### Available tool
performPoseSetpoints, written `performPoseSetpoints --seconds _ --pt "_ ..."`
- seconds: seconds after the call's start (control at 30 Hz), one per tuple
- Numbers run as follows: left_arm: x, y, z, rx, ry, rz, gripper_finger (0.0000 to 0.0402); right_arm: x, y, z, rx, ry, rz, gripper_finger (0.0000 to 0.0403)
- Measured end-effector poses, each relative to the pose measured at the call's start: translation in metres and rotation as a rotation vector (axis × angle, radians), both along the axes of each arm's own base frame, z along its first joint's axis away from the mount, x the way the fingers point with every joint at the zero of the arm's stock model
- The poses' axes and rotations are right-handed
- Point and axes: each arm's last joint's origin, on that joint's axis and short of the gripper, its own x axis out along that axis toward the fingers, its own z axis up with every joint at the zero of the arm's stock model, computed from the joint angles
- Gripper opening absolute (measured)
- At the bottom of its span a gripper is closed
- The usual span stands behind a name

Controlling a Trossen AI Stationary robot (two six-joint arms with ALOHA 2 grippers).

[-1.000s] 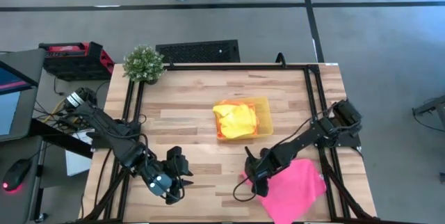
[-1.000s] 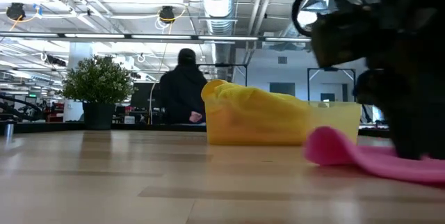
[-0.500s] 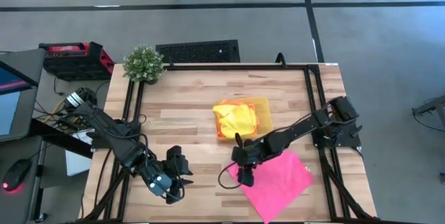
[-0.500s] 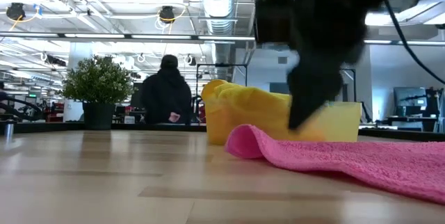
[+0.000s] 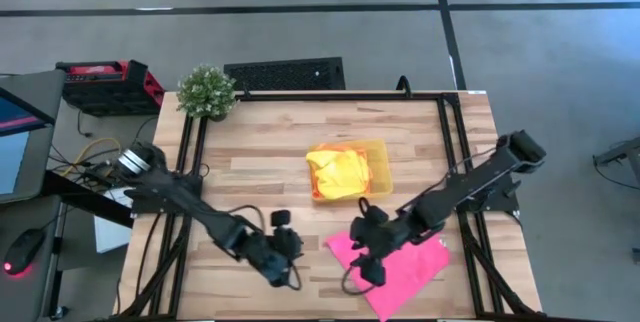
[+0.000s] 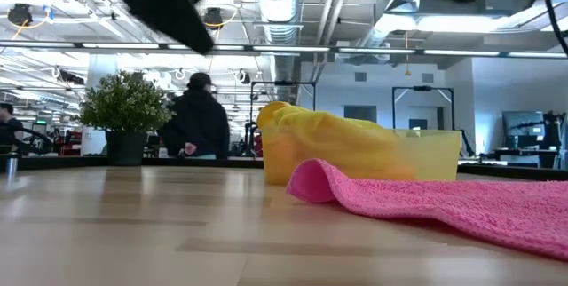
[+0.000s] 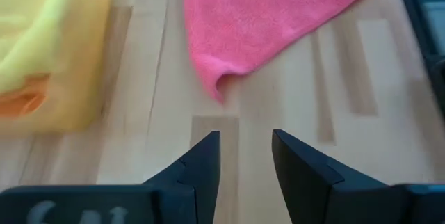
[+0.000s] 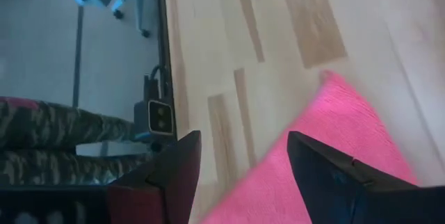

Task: Fold microfiber towels
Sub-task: Fold the pink microfiber towel

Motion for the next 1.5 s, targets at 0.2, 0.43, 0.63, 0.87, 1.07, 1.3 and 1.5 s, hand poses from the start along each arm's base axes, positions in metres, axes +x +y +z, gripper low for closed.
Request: performPoseSetpoints --seconds 0.2,0.43,0.63,0.87,1.07,1.3,1.5 --pt "0.038 0.006 -0.031 -0.019 -0.053 -0.054 0.0123 -0.022 0.005 0.014 -0.013 0.01 -0.037 0.024" --pt "0.064 0.024 -0.066 0.005 -0.037 -0.023 0.0123 -0.028 0.013 0.012 -0.01 0.037 -0.029 0.024" --pt "0.074 0.028 -0.089 -0.042 -0.002 -0.049 0.0123 -0.032 0.016 0.009 -0.018 0.067 -0.016 0.024" --pt "0.077 0.027 -0.099 -0.051 0.01 -0.017 0.0123 -0.035 0.017 0.008 -0.025 0.078 -0.008 0.024" --pt "0.078 0.027 -0.097 -0.075 0.003 0.007 0.0123 -0.036 0.019 0.008 -0.029 0.076 0.004 0.024" --pt "0.078 0.031 -0.097 -0.027 0.004 0.04 0.0116 -0.036 0.019 0.008 -0.025 0.079 -0.003 0.024" --pt "0.077 0.033 -0.098 0.021 0.014 0.035 0.002 -0.036 0.019 0.008 -0.021 0.083 -0.01 0.024"
